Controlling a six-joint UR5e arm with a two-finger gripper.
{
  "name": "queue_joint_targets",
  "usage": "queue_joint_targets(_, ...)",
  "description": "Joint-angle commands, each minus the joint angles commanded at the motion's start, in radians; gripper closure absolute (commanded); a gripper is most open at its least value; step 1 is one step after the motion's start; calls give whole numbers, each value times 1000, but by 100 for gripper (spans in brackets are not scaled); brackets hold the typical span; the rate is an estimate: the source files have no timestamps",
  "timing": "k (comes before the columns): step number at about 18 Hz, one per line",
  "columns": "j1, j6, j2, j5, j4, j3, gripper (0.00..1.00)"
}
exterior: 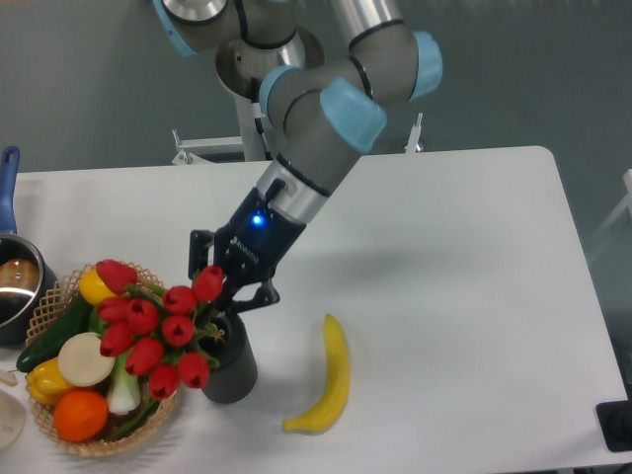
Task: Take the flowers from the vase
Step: 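Lift the gripped tulips up out of the dark grey vase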
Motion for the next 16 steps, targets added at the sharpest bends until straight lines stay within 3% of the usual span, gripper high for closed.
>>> queue_joint_targets(8, 60, -133, 6, -80, 0, 115, 100)
queue_joint_targets(16, 150, -177, 9, -157, 0, 156, 100)
